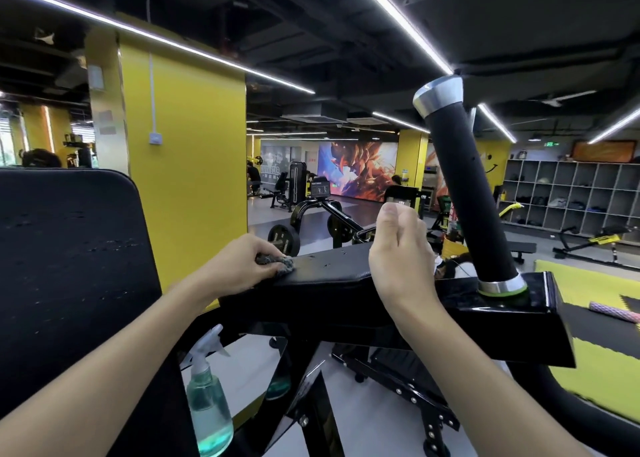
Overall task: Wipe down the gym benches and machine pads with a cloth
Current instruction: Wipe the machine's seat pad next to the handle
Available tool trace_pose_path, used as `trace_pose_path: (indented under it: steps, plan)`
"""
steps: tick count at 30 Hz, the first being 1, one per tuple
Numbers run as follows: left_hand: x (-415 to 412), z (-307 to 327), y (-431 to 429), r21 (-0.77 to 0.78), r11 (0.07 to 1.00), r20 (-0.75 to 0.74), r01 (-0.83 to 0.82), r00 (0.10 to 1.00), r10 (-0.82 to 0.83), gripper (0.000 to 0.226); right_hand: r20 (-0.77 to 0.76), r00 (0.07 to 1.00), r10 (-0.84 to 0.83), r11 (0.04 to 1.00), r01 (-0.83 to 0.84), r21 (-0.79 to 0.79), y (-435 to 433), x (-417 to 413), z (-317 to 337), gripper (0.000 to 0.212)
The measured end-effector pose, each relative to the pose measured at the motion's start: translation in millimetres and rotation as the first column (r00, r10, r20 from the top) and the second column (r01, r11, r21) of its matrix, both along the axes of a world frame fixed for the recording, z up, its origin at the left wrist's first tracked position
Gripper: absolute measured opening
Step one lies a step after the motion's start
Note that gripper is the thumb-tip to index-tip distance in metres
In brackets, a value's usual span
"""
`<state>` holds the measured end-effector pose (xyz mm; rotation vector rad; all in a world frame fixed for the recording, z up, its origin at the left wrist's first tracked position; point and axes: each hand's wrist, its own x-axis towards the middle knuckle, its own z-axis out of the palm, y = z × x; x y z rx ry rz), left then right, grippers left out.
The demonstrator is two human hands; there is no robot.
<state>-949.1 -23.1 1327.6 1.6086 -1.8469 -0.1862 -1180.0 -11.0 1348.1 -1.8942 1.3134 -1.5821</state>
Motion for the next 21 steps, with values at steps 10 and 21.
trace_pose_path:
  steps: [10, 21]
  plan:
    - [-3.5, 1.1, 6.0, 0.004, 0.999, -0.018, 0.052, 0.999, -0.052, 0.011, 0.007, 1.0, -0.022, 0.999, 0.022, -0.032, -1.1, 1.4, -0.5, 0.046]
    - [-17.9, 11.7, -0.7, 0.01, 0.993, 0.025, 0.117, 0.993, -0.117, 0.013, 0.143, 0.988, 0.048, 0.998, -0.044, -0.037, 0.6, -0.4, -0.6, 0.052]
